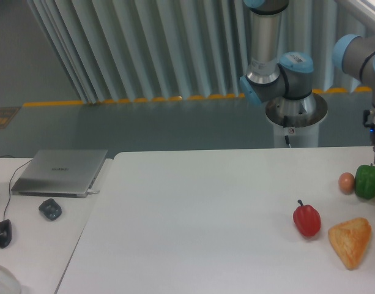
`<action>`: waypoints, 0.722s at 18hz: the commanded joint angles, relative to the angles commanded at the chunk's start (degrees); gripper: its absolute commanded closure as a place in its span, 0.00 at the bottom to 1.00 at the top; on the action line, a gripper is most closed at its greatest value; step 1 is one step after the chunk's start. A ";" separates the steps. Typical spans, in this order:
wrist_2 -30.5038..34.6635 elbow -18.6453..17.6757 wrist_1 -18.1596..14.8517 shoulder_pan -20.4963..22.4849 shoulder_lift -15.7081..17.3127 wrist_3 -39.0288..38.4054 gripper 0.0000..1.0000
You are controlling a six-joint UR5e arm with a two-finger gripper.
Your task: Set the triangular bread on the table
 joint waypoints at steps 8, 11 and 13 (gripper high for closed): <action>-0.09 -0.18 0.09 0.44 -1.40 0.18 0.00; -0.44 -0.18 0.09 0.44 -1.58 0.18 0.00; -0.70 -0.18 0.09 0.44 -1.58 0.18 0.00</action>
